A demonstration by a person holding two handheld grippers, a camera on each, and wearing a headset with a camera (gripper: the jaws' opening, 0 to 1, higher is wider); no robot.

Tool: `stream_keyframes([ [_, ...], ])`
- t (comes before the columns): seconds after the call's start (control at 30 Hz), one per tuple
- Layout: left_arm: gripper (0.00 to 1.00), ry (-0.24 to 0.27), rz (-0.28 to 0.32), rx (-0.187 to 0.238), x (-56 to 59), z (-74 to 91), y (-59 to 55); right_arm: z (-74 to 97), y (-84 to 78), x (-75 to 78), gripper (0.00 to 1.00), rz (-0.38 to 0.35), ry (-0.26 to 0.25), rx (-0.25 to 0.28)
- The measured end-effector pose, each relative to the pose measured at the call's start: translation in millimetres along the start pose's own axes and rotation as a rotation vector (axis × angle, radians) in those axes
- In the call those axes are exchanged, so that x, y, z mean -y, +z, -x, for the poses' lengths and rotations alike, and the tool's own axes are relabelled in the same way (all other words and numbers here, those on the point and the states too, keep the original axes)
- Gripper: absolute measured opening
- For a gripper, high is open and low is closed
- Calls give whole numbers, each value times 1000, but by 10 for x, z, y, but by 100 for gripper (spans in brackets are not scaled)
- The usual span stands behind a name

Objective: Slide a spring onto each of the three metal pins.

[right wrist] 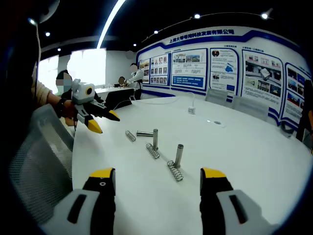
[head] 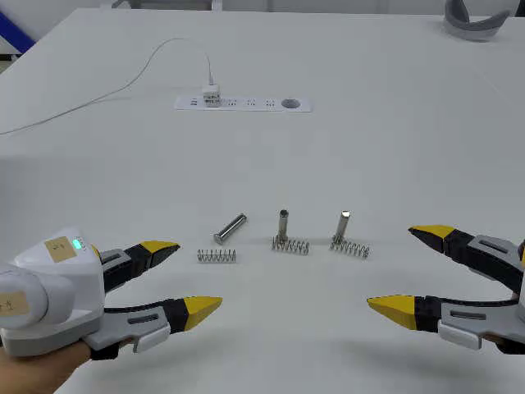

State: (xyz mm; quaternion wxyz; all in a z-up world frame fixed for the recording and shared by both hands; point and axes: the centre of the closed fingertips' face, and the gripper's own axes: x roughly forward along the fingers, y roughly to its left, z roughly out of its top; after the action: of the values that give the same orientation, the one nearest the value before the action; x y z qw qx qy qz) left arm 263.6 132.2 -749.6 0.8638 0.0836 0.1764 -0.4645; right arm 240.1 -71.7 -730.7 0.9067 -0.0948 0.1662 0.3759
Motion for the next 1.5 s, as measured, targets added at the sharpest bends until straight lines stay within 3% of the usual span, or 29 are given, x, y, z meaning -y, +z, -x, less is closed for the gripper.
stream_keyframes([
  [0.9, 56, 10, 10, -17, -81, -6, -33, -15, 3, 10, 71, -3, -2, -9],
  [1.2, 55, 17, -13, -18, -230, -57, 66, -23, 1, -9, 70, -5, 1, -12],
  [1.5, 53, 20, -36, -31, -364, -211, 153, -12, 5, -14, 70, -9, -6, -7],
])
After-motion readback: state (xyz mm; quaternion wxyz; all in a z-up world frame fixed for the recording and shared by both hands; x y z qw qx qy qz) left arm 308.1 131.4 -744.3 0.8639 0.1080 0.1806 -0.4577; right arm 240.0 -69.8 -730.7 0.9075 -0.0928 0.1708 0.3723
